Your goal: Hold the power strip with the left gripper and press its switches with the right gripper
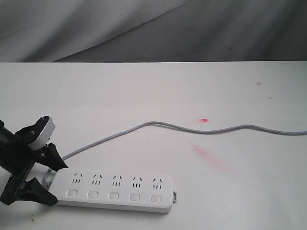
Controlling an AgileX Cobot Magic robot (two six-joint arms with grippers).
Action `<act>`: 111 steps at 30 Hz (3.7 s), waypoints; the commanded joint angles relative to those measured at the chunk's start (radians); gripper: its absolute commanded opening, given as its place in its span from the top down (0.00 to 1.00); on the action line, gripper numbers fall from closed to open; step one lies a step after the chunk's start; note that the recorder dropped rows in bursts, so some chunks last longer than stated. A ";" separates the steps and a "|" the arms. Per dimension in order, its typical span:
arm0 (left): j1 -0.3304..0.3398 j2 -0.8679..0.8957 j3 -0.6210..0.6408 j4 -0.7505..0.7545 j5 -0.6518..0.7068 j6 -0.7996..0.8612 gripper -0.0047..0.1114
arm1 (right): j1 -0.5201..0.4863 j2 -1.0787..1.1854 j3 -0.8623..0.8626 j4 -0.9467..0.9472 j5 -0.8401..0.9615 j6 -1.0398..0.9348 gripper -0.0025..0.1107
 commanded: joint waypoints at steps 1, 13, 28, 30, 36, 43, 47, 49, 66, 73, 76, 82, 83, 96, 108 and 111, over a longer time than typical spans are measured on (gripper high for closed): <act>-0.005 0.017 0.017 0.082 -0.068 -0.022 0.41 | -0.005 -0.075 0.031 -0.036 -0.009 0.001 0.98; -0.005 0.017 0.017 0.082 -0.067 -0.022 0.41 | -0.005 -0.189 0.147 -0.037 -0.005 -0.038 0.98; -0.005 0.017 0.017 0.082 -0.070 -0.022 0.41 | -0.005 -0.189 0.156 -0.039 -0.002 -0.045 0.98; -0.005 0.017 0.017 0.082 -0.070 -0.022 0.41 | -0.003 -0.189 0.156 -0.044 -0.002 -0.045 0.98; -0.005 0.017 0.017 0.082 -0.070 -0.022 0.41 | -0.003 -0.189 0.156 -0.044 -0.002 -0.045 0.98; -0.005 0.017 0.017 0.082 -0.070 -0.022 0.41 | -0.003 -0.189 0.156 -0.037 -0.002 -0.045 0.98; -0.005 0.017 0.017 0.082 -0.070 -0.022 0.41 | -0.003 -0.189 0.156 -0.037 -0.002 -0.045 0.98; -0.005 0.017 0.017 0.082 -0.070 -0.022 0.41 | -0.003 -0.189 0.156 -0.037 -0.002 -0.045 0.98; -0.005 0.017 0.017 0.082 -0.070 -0.022 0.41 | -0.003 -0.189 0.156 -0.037 -0.002 -0.045 0.98; -0.005 0.017 0.017 0.075 -0.069 -0.022 0.41 | -0.003 -0.189 0.156 -0.037 -0.002 -0.045 0.98; -0.005 0.017 0.017 0.075 -0.069 -0.022 0.41 | -0.003 -0.189 0.156 -0.037 -0.002 -0.045 0.98; -0.005 0.017 0.017 0.082 -0.069 -0.022 0.26 | -0.003 -0.189 0.156 -0.037 -0.002 -0.045 0.98; -0.005 0.017 0.017 0.084 -0.067 -0.022 0.14 | -0.003 -0.189 0.156 -0.037 -0.002 -0.045 0.98; -0.005 -0.265 0.015 0.071 -0.064 -0.022 0.06 | -0.003 -0.189 0.156 -0.037 -0.002 -0.045 0.98; -0.005 -0.710 0.015 -0.039 -0.048 -0.036 0.32 | -0.003 -0.189 0.156 -0.037 -0.002 -0.045 0.98; -0.005 -0.791 0.015 -0.039 -0.005 -0.053 0.58 | -0.003 -0.189 0.156 -0.037 -0.002 -0.045 0.98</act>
